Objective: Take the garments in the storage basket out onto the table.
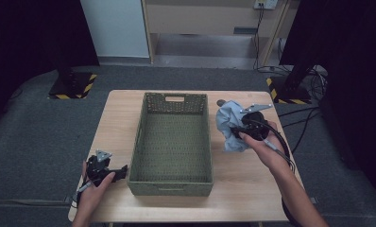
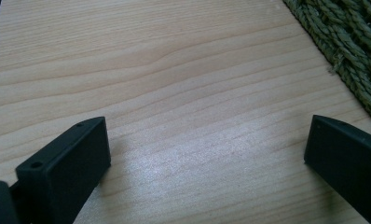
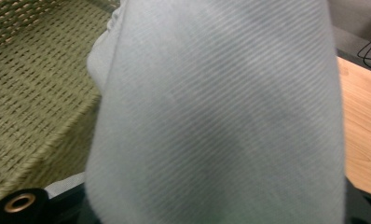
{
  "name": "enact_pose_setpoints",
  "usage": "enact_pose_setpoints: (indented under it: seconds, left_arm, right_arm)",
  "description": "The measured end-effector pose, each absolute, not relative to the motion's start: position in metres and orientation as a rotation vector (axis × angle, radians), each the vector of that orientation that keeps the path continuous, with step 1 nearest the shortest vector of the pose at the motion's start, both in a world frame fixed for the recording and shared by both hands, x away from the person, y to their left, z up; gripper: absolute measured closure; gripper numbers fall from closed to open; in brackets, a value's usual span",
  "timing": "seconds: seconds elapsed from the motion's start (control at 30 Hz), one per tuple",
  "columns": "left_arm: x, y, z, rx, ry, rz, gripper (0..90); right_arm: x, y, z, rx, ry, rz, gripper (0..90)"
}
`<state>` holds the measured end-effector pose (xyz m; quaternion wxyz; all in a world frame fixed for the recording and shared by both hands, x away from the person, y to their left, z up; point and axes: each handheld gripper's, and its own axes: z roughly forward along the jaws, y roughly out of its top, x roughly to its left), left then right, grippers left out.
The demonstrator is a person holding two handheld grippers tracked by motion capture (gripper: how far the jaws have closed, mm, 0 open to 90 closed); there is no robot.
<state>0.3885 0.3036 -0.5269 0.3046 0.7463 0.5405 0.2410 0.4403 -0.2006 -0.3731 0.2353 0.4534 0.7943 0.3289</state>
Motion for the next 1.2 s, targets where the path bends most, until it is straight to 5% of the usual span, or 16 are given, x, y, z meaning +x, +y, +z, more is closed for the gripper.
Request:
enact_pose_setpoints:
  seconds: [1.2]
  left_arm:
    - [0.388, 0.304, -0.527, 1.977, 1.431, 0.638, 0.0]
  right_arm:
    - [0.472, -0.227, -0.408, 1.359, 2.13, 0.855, 50.6]
